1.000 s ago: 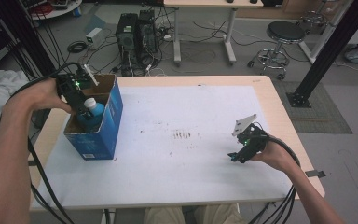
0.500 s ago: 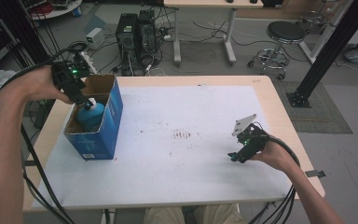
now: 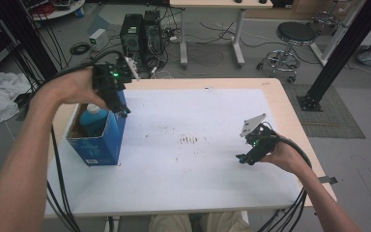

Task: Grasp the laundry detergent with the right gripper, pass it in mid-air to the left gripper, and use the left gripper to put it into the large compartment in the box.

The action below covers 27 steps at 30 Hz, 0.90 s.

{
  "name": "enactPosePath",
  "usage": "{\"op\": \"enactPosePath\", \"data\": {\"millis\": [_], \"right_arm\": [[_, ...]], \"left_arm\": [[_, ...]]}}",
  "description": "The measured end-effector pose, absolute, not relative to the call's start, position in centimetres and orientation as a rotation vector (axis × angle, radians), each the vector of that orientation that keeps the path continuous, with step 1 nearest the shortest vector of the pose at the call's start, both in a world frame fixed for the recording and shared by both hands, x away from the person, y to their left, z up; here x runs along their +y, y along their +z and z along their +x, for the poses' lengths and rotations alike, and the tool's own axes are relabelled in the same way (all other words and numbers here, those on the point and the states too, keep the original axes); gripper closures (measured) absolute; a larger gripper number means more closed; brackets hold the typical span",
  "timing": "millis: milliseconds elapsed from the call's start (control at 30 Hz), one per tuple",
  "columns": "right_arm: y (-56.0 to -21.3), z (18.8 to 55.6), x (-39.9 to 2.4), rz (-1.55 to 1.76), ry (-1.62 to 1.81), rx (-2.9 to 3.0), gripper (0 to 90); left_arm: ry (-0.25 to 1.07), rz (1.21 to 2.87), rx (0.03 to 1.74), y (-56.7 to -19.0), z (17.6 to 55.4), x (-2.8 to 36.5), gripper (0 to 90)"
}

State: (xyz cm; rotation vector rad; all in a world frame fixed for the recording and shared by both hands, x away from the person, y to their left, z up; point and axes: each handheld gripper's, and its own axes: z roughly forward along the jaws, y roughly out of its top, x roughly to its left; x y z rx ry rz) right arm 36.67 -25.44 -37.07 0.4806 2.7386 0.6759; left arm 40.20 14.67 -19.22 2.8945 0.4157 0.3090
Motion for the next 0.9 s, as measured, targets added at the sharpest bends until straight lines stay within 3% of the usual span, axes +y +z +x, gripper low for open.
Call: {"op": "enactPosePath", "data": {"millis": [433, 900], "right_arm": [[-34.6, 36.9, -25.3, 0.454, 0.655, 2.717, 13.0], [-33.5, 37.6, -25.1, 0.443, 0.649, 2.718, 13.0]], "left_arm": [[0.215, 2.881, 0.303, -24.4, 39.5, 8.0, 16.8], [0.171, 2.887, 0.357, -30.6, 39.9, 6.2, 16.8]]}}
